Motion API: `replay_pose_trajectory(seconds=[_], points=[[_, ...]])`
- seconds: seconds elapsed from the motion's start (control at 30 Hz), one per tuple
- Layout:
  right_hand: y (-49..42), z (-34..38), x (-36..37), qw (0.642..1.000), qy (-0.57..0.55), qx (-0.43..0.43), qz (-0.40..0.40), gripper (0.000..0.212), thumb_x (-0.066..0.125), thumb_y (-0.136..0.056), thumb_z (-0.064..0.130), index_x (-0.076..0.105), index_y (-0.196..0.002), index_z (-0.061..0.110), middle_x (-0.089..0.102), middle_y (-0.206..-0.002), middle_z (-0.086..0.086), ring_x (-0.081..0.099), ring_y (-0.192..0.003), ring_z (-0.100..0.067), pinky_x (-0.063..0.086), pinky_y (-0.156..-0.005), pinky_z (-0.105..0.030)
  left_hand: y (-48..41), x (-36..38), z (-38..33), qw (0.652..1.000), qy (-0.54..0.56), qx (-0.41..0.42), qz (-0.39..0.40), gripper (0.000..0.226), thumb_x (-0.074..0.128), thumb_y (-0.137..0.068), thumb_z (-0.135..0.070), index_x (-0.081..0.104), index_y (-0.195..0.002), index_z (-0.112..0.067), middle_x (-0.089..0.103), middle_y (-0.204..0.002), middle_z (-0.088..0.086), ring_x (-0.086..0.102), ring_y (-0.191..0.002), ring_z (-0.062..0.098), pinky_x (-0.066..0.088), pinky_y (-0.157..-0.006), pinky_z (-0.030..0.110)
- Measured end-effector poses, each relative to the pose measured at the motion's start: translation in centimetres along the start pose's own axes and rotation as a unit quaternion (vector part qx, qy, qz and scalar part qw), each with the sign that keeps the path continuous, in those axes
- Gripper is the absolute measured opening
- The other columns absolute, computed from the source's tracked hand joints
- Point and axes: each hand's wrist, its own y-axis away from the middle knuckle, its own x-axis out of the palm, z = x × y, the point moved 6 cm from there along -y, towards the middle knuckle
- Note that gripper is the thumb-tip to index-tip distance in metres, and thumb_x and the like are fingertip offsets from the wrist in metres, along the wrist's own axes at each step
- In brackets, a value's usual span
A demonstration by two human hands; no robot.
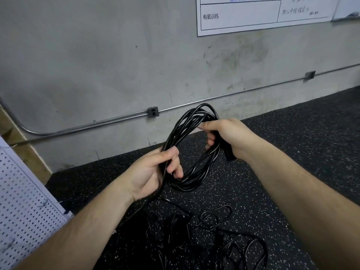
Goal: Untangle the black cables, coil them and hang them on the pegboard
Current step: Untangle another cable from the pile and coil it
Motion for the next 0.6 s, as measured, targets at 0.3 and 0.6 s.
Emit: replay_pose_trajectory(seconds=[0.3, 0.6], points=[[0.9, 1.8, 1.3, 0.962, 0.232, -0.137, -0.033, 0.042, 0.083, -0.074, 0.008, 0.067, -0.11, 0.022, 0.072, -0.075, -0.003, 0.066, -0.064, -0.015, 0.059, -0.071, -0.038, -0.3, -0.1, 1.5, 0.996, -0.076, 0.005, -0.047, 0.032, 0.063, -0.091, -0.034, 0.048, -0.099, -0.007, 0.03, -0.057, 0.0, 0.031, -0.043, 0.013, 0.035, -0.046, 0.021], [-0.7, 0.3, -1.1, 0.972, 0.183, -0.066, -0.129, 0.024, 0.081, -0.068, 0.007, 0.076, -0.092, 0.005, 0.076, -0.083, -0.007, 0.072, -0.078, -0.027, 0.059, -0.072, -0.035, -0.2, 0.8, 2.3, 0.997, -0.07, -0.023, -0.002, 0.025, 0.064, -0.091, -0.033, 0.05, -0.086, -0.013, 0.031, -0.059, -0.001, 0.037, -0.05, 0.014, 0.039, -0.054, 0.022]])
